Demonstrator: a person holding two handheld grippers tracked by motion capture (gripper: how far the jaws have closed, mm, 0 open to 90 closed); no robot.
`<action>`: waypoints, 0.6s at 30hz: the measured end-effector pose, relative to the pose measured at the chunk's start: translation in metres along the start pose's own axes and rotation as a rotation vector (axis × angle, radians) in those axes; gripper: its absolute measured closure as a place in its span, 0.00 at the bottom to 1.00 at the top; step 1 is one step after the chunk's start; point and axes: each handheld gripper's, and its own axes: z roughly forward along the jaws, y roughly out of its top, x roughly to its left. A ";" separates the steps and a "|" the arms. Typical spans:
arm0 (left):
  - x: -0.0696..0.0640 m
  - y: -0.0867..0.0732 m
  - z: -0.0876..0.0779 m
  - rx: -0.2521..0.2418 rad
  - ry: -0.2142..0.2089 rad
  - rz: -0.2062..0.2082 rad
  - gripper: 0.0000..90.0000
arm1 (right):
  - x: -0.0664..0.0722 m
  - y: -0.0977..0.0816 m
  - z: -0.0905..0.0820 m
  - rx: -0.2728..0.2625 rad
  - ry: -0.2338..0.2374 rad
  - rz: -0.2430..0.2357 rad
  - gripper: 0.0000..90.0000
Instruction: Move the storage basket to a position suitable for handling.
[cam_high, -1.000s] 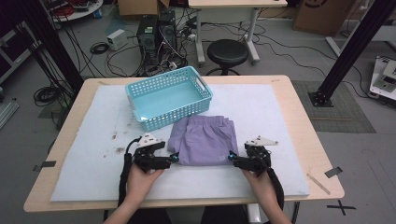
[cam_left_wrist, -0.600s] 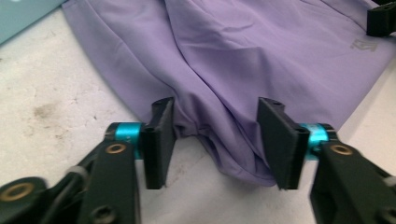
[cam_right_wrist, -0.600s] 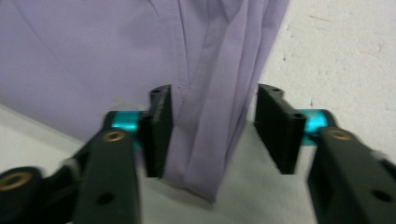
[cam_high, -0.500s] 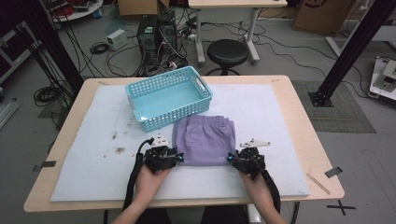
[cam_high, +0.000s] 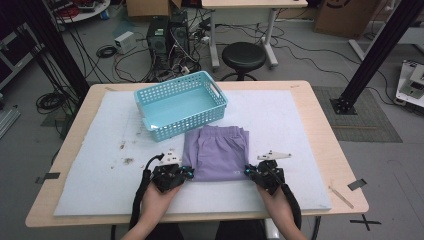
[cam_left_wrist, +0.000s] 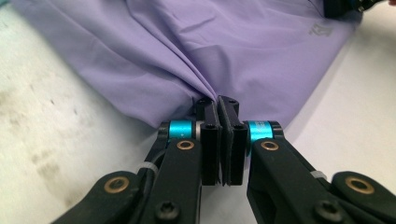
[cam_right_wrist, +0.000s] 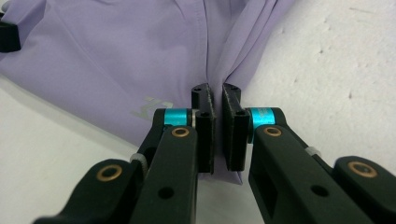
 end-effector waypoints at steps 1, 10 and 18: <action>-0.003 -0.003 -0.004 0.003 -0.004 0.004 0.97 | 0.002 -0.002 -0.002 0.002 0.011 0.001 0.96; -0.018 -0.022 -0.029 0.002 -0.021 0.008 0.97 | 0.020 -0.020 -0.017 0.005 0.041 -0.034 0.97; -0.030 -0.033 -0.040 0.008 -0.033 0.022 0.97 | 0.033 -0.035 -0.030 0.010 0.046 -0.059 0.97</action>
